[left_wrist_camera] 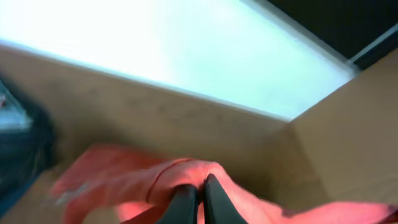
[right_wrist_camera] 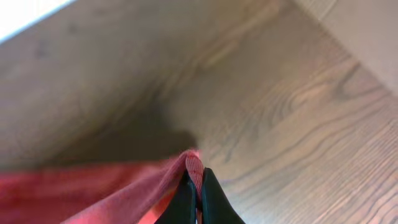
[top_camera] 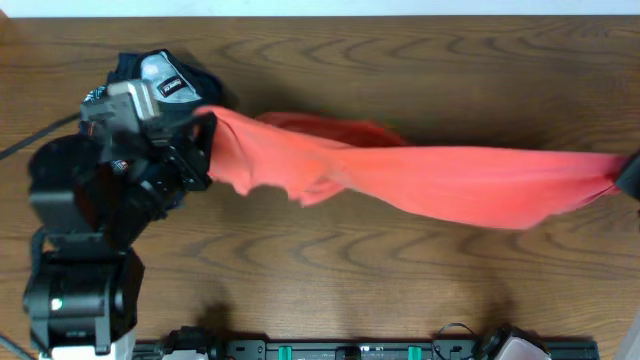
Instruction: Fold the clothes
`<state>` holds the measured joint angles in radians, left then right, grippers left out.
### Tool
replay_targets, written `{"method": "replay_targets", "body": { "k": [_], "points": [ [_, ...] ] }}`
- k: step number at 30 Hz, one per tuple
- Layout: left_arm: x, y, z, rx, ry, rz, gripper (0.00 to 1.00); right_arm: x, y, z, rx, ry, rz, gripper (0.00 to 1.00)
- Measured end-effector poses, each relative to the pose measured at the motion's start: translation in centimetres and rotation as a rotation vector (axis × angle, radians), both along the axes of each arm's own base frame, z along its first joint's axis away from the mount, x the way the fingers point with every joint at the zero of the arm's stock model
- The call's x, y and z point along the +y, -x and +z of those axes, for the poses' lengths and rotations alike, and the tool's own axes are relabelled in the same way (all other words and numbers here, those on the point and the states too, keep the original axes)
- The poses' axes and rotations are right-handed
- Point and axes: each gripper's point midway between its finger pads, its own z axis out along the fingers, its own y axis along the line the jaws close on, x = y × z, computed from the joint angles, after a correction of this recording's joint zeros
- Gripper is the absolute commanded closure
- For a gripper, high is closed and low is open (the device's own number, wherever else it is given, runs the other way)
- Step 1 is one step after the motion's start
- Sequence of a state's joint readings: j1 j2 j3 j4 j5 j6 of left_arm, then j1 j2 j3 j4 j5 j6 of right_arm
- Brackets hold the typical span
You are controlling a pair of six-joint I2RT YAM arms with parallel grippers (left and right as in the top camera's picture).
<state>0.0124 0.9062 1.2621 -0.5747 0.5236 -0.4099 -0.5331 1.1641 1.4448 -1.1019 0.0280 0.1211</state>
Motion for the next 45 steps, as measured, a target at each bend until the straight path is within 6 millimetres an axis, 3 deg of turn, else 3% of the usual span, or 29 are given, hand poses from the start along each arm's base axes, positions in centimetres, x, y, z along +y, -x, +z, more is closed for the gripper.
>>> {"method": "replay_targets", "body": {
  "k": [6,9,11,16,19,25,29,32,33,35,39,41,43,45],
  "points": [
    [-0.1,0.2,4.8,-0.166,0.038,-0.008,0.94,-0.4,-0.6,5.6,-0.133,0.077,0.000,0.99],
    [-0.1,-0.2,5.4,-0.184,0.047,-0.010,0.94,-0.6,-1.0,7.4,-0.184,0.109,0.001,0.99],
    [-0.2,-0.8,5.0,-0.166,0.054,-0.011,0.94,-0.7,-1.3,7.4,-0.183,0.106,0.006,0.99],
    [-0.7,-4.0,2.1,-0.059,0.071,-0.046,0.94,-1.6,-4.1,3.9,-0.093,0.038,0.051,0.99],
    [-1.0,-7.4,-1.2,0.041,0.084,-0.067,0.94,-2.3,-6.6,1.2,-0.040,-0.002,0.082,0.99],
    [-2.6,-16.5,-6.6,0.044,0.093,-0.115,0.94,-2.9,-14.8,-4.4,-0.020,-0.030,0.185,0.99],
    [-3.6,-22.1,-8.6,-0.047,0.164,-0.129,0.94,-3.1,-20.3,-8.2,-0.060,-0.055,0.202,0.99],
    [-3.6,-25.5,-9.6,-0.063,0.233,-0.116,0.94,-3.3,-23.0,-9.3,-0.126,-0.085,0.202,0.99],
    [-3.6,-26.4,-9.6,-0.060,0.249,-0.112,0.94,-3.4,-23.7,-8.9,-0.154,-0.086,0.201,0.99],
    [-3.7,-28.3,-8.2,-0.083,0.266,-0.113,0.94,-3.9,-25.1,-6.3,-0.240,-0.062,0.205,0.99],
    [-3.5,-30.4,-1.4,-0.188,0.248,-0.118,0.94,-4.8,-27.0,3.4,-0.451,0.046,0.207,0.99],
    [-3.2,-30.3,3.3,-0.262,0.204,-0.110,0.94,-5.3,-26.9,8.5,-0.545,0.114,0.192,0.99],
    [-2.9,-29.3,7.2,-0.318,0.148,-0.102,0.94,-5.4,-26.2,12.3,-0.608,0.168,0.178,0.99],
    [-2.7,-28.0,9.8,-0.346,0.096,-0.097,0.94,-5.4,-25.4,14.4,-0.631,0.205,0.170,0.99]
  ]
}}
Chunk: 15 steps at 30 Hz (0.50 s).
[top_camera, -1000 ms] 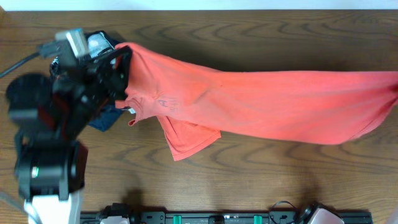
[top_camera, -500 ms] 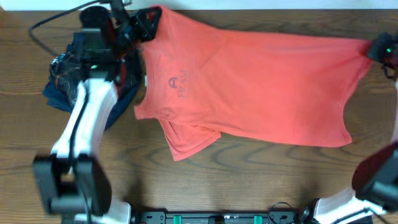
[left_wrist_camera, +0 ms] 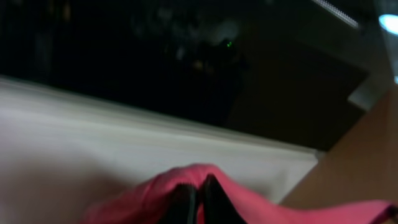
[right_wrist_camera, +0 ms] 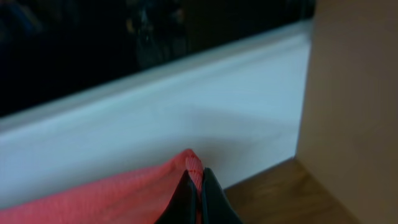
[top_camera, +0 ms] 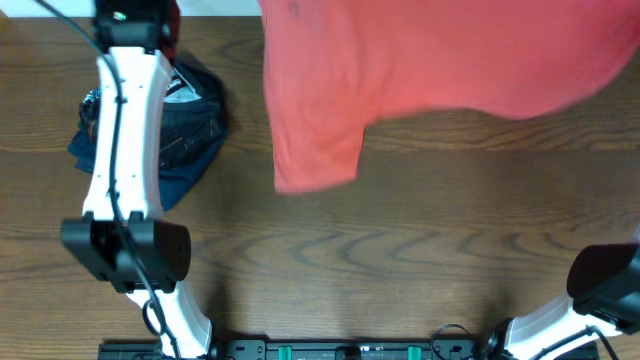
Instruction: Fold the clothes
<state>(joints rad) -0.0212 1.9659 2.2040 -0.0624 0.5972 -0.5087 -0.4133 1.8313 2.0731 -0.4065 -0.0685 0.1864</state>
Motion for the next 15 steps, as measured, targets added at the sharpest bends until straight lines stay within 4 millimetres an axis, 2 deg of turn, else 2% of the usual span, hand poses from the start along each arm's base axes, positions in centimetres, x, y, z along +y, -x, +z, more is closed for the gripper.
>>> {"method": "replay_targets", "body": {
  "k": [2,4,5,7,10,13,15],
  "points": [
    [0.0,1.3,0.7,0.020,-0.045,0.001,0.94,0.1,0.8,0.2,0.029,0.009,-0.010,0.99],
    [-0.1,2.2,-0.5,0.095,-0.076,-0.017,0.94,0.3,1.6,-1.7,0.120,-0.005,-0.014,0.99],
    [-0.3,2.7,-2.2,0.167,-0.092,-0.034,0.94,0.3,2.1,-3.3,0.187,-0.020,-0.018,0.99],
    [-0.7,4.0,-6.6,0.351,-0.127,-0.075,0.94,0.2,2.8,-6.3,0.302,-0.047,-0.030,0.99],
    [-1.4,6.9,-13.9,0.635,-0.192,-0.147,0.94,-0.1,4.3,-11.9,0.508,-0.096,-0.064,0.99],
    [-2.3,10.3,-19.4,0.848,-0.265,-0.222,0.94,0.0,6.0,-17.4,0.718,-0.141,-0.074,0.99],
    [-2.6,12.2,-21.8,0.941,-0.312,-0.258,0.94,0.3,7.3,-20.3,0.842,-0.174,-0.071,0.99]
  ]
}}
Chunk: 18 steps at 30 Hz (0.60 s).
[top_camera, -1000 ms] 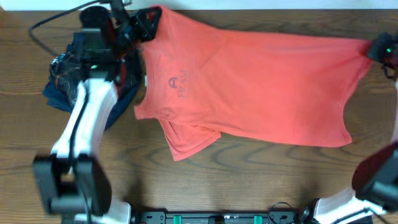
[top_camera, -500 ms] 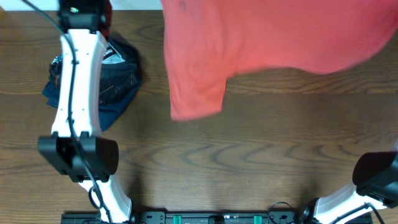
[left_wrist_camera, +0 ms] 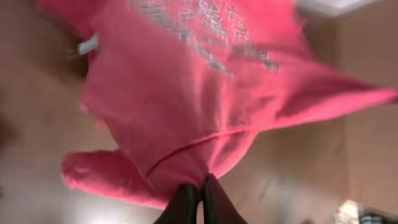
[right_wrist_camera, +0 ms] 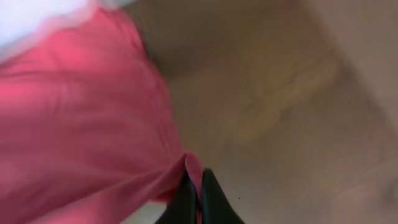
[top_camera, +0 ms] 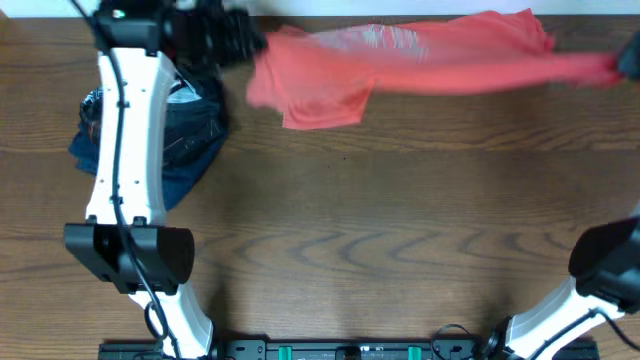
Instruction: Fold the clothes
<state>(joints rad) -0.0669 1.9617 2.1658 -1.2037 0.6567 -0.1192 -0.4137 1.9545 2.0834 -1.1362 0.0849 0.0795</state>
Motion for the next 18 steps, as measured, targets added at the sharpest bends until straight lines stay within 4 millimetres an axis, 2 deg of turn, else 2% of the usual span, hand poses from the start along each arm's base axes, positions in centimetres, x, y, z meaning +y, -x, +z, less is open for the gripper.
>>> {"method": "replay_targets", "body": {
  "k": [4,7,13,18],
  "points": [
    [-0.4,3.6,-4.5,0.169,-0.086,-0.075,0.94,1.1,3.3,-5.0,0.242,-0.085,0.002,0.99],
    [-0.1,6.5,-7.5,0.309,-0.123,-0.112,0.94,1.8,5.2,-6.8,0.357,-0.126,0.002,0.99],
    [0.9,11.1,-12.5,0.520,-0.176,-0.167,0.94,2.1,8.2,-7.8,0.489,-0.170,-0.017,0.99],
    [1.6,13.9,-15.4,0.637,-0.201,-0.190,0.94,1.8,10.6,-8.0,0.561,-0.208,-0.047,0.99]
  ]
}}
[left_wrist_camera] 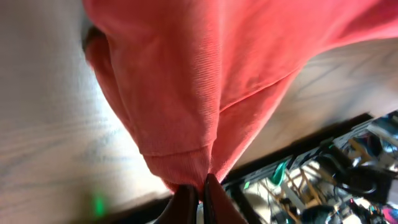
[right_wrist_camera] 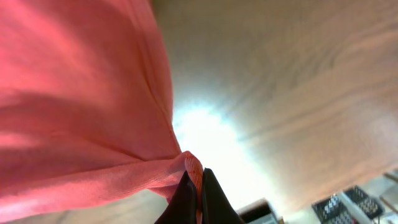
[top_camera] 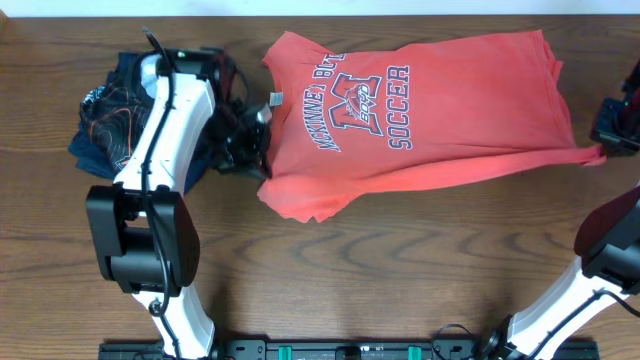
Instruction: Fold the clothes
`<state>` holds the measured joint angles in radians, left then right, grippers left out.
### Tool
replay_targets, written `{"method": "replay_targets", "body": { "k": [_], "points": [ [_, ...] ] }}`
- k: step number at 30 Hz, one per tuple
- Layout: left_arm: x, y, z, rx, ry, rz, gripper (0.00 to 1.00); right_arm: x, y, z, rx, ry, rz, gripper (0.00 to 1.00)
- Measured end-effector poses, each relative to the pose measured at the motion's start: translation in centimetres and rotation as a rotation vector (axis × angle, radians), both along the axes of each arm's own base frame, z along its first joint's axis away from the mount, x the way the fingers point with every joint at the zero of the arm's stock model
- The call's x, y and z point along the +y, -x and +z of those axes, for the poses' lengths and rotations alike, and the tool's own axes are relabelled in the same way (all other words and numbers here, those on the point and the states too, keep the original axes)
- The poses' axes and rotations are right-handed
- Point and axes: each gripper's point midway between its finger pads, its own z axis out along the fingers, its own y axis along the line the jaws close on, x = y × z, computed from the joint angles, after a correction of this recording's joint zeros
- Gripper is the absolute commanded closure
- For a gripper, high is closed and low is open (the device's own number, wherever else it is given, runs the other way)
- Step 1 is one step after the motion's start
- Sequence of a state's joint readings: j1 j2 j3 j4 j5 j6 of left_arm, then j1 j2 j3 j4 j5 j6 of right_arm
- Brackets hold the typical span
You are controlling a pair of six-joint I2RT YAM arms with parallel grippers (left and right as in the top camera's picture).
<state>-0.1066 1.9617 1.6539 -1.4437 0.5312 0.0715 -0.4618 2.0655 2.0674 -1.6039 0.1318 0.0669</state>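
A coral-red T-shirt (top_camera: 420, 110) with dark "SOCCER" lettering lies spread face up across the far half of the wooden table (top_camera: 400, 270). My left gripper (top_camera: 255, 155) is shut on its left edge near a sleeve; the left wrist view shows the red cloth (left_wrist_camera: 186, 93) pinched at the left gripper's (left_wrist_camera: 200, 190) tips. At the table's right edge my right gripper (top_camera: 605, 135) is shut on the shirt's lower right corner, seen as a red fold (right_wrist_camera: 93, 124) at the right gripper's (right_wrist_camera: 196, 183) tips.
A heap of dark blue clothes (top_camera: 125, 110) sits at the far left, under and beside my left arm (top_camera: 150, 150). A black rail with cables (top_camera: 350, 350) runs along the table's near edge.
The shirt was bunched in a band near the far edge; now it lies spread flat with the print up. Both grippers have come nearer with it, still shut on it.
First the shirt hung stretched between my two shut grippers, low across the middle of the table. Then it was raised high near the camera at the far side. Then it was a bunched band at the far edge, and now it lies spread out.
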Motion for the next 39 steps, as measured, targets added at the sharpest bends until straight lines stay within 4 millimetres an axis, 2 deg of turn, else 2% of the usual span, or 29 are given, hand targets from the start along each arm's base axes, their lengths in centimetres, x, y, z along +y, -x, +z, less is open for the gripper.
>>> {"method": "replay_targets", "body": {
  "k": [4,10,13,15,17,18,20,21,24,27,30,33,35,37,39],
  "points": [
    [0.3,1.0,-1.0,0.036,-0.014,-0.010,0.94,0.0,0.5,-0.5,0.020,-0.013,-0.007,0.99],
    [0.2,-0.4,-0.8,-0.050,-0.007,-0.012,0.94,1.1,-0.8,-0.9,-0.044,-0.084,0.027,0.99],
    [0.1,-1.4,1.5,-0.166,0.004,-0.011,0.94,1.4,-2.1,0.0,-0.130,-0.094,0.048,0.99],
    [0.0,-2.4,4.6,-0.311,0.019,-0.010,0.94,1.5,-2.8,1.6,-0.207,-0.079,0.061,0.99],
    [-0.1,-3.2,8.2,-0.469,0.035,-0.008,0.94,1.5,-3.5,4.4,-0.320,-0.042,0.077,0.99],
    [-0.1,-3.4,10.6,-0.566,0.045,-0.008,0.94,1.6,-3.7,6.7,-0.396,-0.012,0.089,0.99],
    [-0.1,-2.9,15.3,-0.746,0.064,-0.006,0.94,2.1,-3.4,11.0,-0.525,0.047,0.110,0.99],
    [0.0,-2.5,16.9,-0.806,0.070,-0.005,0.94,2.3,-3.1,12.7,-0.574,0.072,0.116,0.99],
    [0.2,-0.4,22.4,-1.010,0.088,-0.002,0.94,3.4,-1.3,19.3,-0.762,0.167,0.141,0.99],
    [0.8,1.3,26.8,-1.190,0.086,0.010,0.94,4.4,0.8,24.7,-0.925,0.253,0.151,0.99],
    [1.6,2.4,30.4,-1.342,0.066,0.054,0.94,4.3,2.6,29.1,-1.063,0.335,0.123,0.99],
    [2.7,3.4,33.9,-1.487,0.038,0.120,0.94,3.6,4.3,32.5,-1.177,0.413,0.075,0.99],
    [3.3,3.9,35.5,-1.555,0.025,0.153,0.94,3.1,5.0,34.0,-1.226,0.446,0.042,0.99],
    [3.6,4.2,36.7,-1.600,0.020,0.179,0.94,2.8,5.1,34.3,-1.240,0.453,0.022,0.99],
    [3.8,4.0,36.9,-1.606,0.011,0.191,0.94,2.5,4.8,33.9,-1.232,0.442,0.013,0.99]
  ]
}}
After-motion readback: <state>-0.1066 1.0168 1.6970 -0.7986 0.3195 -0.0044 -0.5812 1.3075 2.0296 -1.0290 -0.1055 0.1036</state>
